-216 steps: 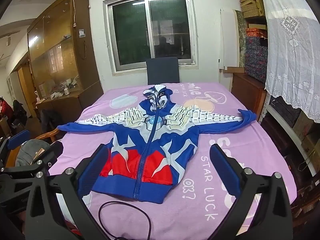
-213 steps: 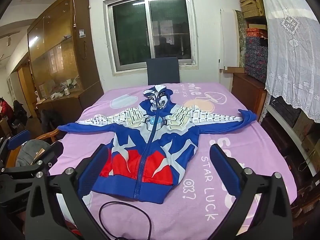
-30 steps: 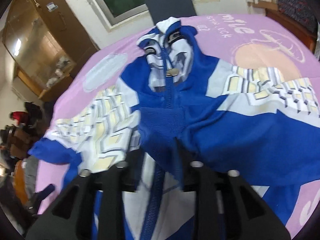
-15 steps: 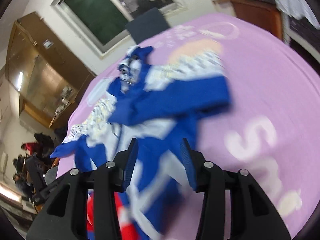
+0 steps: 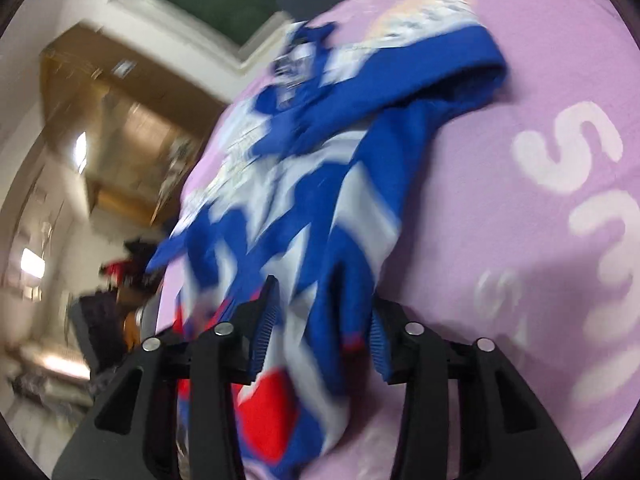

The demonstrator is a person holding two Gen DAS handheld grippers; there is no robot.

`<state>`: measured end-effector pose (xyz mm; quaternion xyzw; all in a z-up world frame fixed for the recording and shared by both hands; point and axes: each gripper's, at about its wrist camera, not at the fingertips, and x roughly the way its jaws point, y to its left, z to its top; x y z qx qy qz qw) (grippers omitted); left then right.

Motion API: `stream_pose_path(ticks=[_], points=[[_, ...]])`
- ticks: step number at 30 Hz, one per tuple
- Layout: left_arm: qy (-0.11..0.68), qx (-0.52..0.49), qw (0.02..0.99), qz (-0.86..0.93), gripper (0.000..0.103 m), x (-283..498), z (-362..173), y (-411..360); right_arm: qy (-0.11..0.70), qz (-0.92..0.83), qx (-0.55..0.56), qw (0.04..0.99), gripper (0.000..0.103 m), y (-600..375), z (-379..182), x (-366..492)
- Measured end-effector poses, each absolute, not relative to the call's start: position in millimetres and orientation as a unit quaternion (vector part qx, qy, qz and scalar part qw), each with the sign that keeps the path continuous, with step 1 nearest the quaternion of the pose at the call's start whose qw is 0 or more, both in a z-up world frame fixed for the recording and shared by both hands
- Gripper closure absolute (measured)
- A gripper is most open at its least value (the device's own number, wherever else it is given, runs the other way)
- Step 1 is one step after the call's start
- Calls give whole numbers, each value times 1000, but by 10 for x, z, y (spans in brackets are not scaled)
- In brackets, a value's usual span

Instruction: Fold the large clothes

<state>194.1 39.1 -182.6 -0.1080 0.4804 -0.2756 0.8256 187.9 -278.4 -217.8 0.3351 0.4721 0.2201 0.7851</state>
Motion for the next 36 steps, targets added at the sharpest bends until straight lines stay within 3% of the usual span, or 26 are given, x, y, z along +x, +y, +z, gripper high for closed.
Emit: stream_pose_path(ticks=[2,6,9,18,19,26,29,31,36], points=[[486,-119,815,-292,4,1886,-1830,416,459,254,331,785,55,-2731,-2083,1699],[490,-151,803,-304,4,1907,-1865,467,453,294,307,783,54,-2590,-2027,1523],[486,-153,808,-295,13,1907,-1857,492,438,289,311,792,61,-2575,-1976,1527],[486,-143,820,-267,31,2078,-1846,452,505,279,285,766,57,-2000,-2058,2497],[485,-140,821,-267,31,2074,-1846,455,503,277,290,765,61,-2043,-2085,2485],[476,-141,825,-272,31,2089,-1866,487,427,241,356,796,60,-2879,-1921,1900],[473,-145,826,-272,32,2082,-1874,497,430,199,343,811,64,-3092,-1993,1705],[472,-148,826,-271,32,2074,-1875,506,443,185,327,814,76,-3114,-2083,1654],[477,-138,827,-263,33,2043,-1862,483,472,190,312,802,76,-2910,-2320,1785]])
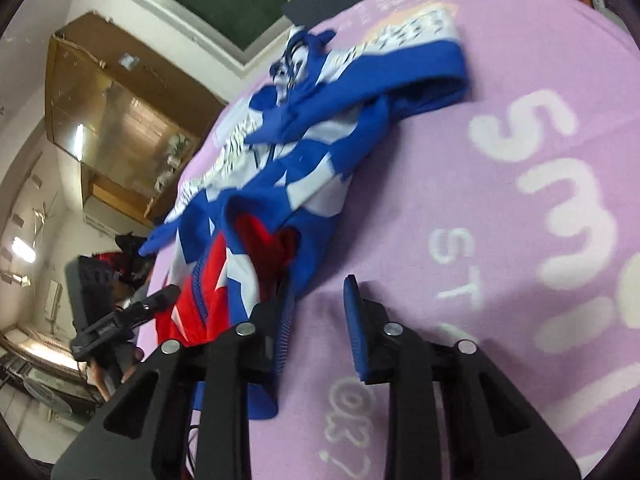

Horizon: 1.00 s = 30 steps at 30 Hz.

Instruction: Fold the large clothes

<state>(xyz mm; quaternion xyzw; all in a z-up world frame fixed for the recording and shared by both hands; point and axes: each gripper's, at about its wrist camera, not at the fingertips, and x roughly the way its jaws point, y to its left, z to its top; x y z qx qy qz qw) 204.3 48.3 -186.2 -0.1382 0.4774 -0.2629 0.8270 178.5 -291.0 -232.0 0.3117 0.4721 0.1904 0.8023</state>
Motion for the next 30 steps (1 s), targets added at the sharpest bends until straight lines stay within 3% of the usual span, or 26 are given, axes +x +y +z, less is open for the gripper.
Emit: stream_pose_path(ticks=[5,6,7,8,13,15,18,21,24,30], points=[[481,-146,824,-262,33,1990,-1864,507,476,213,274,808,67,-2496,-2282,1979],[481,-147,824,-263,33,1979,-1863,510,477,216,270,808,71,-2432,-2271,1995],[481,-148,823,-264,33,1973,-1863,518,477,219,267,808,93,-2381,-2244,2004],[482,-150,822,-265,33,1970,-1863,530,472,217,267,812,97,-2389,-2195,1974],[490,-154,817,-261,50,1920,-1860,599,444,213,312,812,100,-2857,-1859,1635],[491,-146,819,-258,51,1856,-1846,612,459,204,301,811,103,-3060,-1779,1463],[494,-128,823,-249,53,1770,-1856,604,495,112,256,823,101,-3429,-1836,1187],[494,-133,821,-253,51,1715,-1849,597,497,126,296,806,98,-3562,-1955,1076],[497,-138,818,-256,49,1658,-1844,578,493,154,307,800,91,-3341,-2035,1098],[495,-109,824,-253,43,1567,-1849,461,522,204,287,777,92,-2608,-2205,1378]])
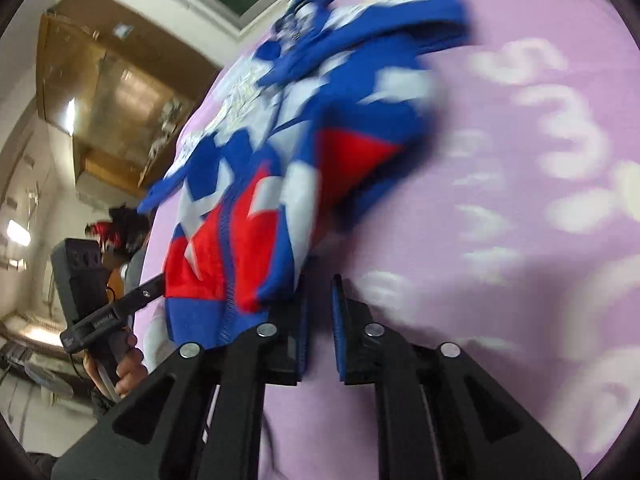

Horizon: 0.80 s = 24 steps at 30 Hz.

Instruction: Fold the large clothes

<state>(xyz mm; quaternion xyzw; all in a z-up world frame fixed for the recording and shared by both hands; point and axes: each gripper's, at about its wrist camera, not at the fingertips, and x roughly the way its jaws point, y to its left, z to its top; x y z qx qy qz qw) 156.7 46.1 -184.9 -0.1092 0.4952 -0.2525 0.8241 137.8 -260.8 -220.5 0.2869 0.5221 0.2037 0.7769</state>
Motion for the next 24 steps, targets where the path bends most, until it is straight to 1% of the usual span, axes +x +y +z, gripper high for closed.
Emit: stream_pose_path(ticks=[3,5,8,10,11,12,14,15,16,18,20,21,23,24], points=[[493,-113,825,-253,42,1589,-1842,467,495,239,233,802,93,-2189,-1920,1556],[492,-112,826,-253,41,1598,-1839,460,498,248,210,804,93,-2039,-1889,1753],[490,-117,825,-256,36,1604,-1841,461,518,238,239,786,96,-2117,-2097,2035],[487,-118,826,-258,32,1596,-1843,450,519,247,286,767,95,-2228,-2162,2100],[486,-117,827,-259,32,1598,-1843,443,518,248,303,761,93,-2292,-2176,2080],[485,-115,827,-260,31,1593,-1843,437,513,248,313,760,87,-2344,-2162,2050],[484,-117,827,-263,29,1594,-1846,433,509,240,316,764,72,-2423,-2112,1979],[482,-118,827,-265,28,1595,-1849,432,511,228,312,768,61,-2450,-2105,1926],[481,-119,827,-266,26,1594,-1849,429,513,222,309,769,57,-2448,-2110,1899],[478,-118,829,-265,24,1594,-1849,407,524,218,303,766,54,-2362,-2167,1911],[477,-110,832,-262,24,1585,-1847,381,519,211,294,775,54,-2244,-2171,1943],[477,-105,833,-260,24,1583,-1845,368,519,208,284,779,56,-2179,-2157,1974],[477,-103,834,-259,24,1585,-1841,362,518,199,269,787,62,-2062,-2149,2039],[477,-103,833,-259,24,1588,-1842,364,518,195,264,790,69,-2045,-2151,2062]])
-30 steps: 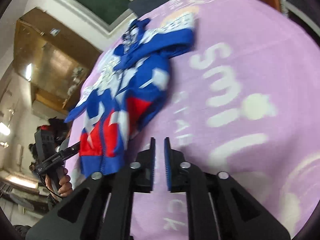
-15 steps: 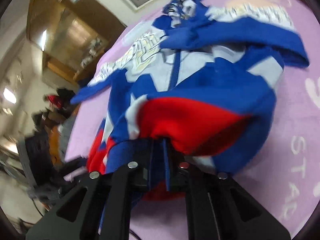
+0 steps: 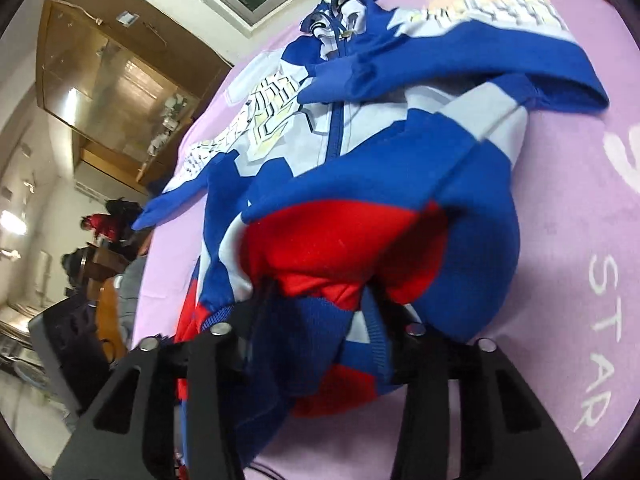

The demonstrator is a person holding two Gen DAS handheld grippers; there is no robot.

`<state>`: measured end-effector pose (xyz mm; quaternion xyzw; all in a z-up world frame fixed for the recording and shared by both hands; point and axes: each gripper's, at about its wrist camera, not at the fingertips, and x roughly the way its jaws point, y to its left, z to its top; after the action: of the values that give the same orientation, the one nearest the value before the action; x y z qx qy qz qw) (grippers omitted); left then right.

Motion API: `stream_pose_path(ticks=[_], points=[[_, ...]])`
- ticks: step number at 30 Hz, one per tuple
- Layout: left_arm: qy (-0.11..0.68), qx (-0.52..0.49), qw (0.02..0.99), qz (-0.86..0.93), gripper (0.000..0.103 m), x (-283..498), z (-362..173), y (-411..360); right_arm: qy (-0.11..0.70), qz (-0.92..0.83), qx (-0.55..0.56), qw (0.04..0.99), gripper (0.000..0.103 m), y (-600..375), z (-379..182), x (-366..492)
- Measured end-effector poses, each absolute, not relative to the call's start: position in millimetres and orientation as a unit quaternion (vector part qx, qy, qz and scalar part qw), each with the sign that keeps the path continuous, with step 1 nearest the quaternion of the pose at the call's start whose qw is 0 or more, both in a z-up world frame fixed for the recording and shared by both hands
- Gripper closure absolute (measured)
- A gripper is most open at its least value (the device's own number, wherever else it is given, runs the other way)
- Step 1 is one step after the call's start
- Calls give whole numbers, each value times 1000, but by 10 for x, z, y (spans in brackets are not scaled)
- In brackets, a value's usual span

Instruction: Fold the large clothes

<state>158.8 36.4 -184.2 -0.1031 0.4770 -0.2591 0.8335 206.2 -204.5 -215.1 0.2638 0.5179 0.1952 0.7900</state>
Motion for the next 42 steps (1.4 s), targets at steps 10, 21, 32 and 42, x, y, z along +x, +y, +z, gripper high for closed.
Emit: stream_pose_path(ticks=[10,21,32,42], points=[[476,-116,833,-258,39,1598,-1851,459,485,196,277,806,86,-2867,-1662,1217],[495,-148,814,-266,22,1522,-1812,553,489,110,343,795,39,-3622,-2047,580],[498,-78,822,-264,89,1460,-1774,196,497,116,260,820,91,-3020,-2051,1072],[512,-67,826,-225,88,1238,-1813,779,538,145,226,799,90,-2826,-2170,940]])
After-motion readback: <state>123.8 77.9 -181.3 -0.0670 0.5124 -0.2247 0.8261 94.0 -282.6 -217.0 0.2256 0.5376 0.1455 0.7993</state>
